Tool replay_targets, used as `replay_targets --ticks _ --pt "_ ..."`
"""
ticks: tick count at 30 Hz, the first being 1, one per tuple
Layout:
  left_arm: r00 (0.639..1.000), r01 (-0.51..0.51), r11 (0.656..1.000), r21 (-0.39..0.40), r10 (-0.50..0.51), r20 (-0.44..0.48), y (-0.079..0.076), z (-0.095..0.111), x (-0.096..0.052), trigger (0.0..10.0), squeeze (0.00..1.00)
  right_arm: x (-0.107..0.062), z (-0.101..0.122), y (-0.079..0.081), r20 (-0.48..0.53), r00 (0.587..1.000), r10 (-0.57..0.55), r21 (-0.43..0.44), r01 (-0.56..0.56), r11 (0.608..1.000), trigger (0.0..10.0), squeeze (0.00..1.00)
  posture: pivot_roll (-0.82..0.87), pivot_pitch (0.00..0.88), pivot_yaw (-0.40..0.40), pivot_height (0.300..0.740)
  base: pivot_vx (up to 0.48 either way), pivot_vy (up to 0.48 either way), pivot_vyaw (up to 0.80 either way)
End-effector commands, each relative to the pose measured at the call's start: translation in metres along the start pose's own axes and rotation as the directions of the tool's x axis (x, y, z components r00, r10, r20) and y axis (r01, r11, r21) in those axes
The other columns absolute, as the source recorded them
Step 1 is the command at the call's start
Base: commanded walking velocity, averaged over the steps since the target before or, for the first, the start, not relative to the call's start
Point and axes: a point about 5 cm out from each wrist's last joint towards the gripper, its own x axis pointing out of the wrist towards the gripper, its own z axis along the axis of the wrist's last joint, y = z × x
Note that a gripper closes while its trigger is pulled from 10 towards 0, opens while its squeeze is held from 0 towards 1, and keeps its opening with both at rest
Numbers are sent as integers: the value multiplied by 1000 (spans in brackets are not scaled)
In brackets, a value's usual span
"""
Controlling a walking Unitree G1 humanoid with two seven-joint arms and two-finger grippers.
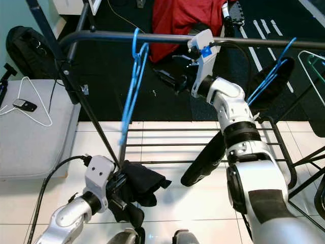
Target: Hang hanger
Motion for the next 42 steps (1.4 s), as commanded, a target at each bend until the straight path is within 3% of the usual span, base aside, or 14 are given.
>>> replay_targets --ticks 1,6,10,20,27,38,39,41,42 --pt "999 49 999 16 -49 -6 -7 1 1 10000 0 -11 2 1 15 999 44 11 -44 999 10000 0 -90 256 -36 740 0 0 0" --pt "998 62 998 21 -62 -9 -8 1 2 10000 0 -14 4 2 21 997 73 12 -73 997 10000 0 -90 256 -36 740 0 0 0" --pt "997 81 996 30 -81 -6 -10 3 6 10000 0 -26 9 11 -1 983 182 -2 -182 983 10000 0 -101 222 -17 740 0 0 0" --pt "994 110 993 43 -110 -3 -12 6 14 10000 0 -28 15 25 11 971 241 -2 -241 971 10000 0 -105 202 -7 740 0 0 0" --pt "993 114 991 64 -113 -21 -9 3 15 10000 0 -24 11 27 -7 970 243 7 -242 970 10000 0 -92 193 -17 740 0 0 0" --pt "992 80 994 72 -73 -102 3 -15 5 10000 0 -25 15 32 -55 966 251 -10 -252 968 10000 0 -92 190 -25 740 0 0 0" --pt "992 74 995 74 -65 -110 5 -17 4 10000 0 -27 13 29 -120 972 202 -24 -207 978 10000 0 -92 190 -25 740 0 0 0" --pt "992 74 995 74 -65 -110 5 -17 4 10000 0 -27 13 29 -120 972 202 -24 -207 978 10000 0 -92 190 -25 740 0 0 0" --pt "991 71 995 75 -63 -114 7 -18 4 10000 0 -26 9 23 -193 976 105 -41 -115 992 10000 0 -98 192 -20 740 0 0 0"
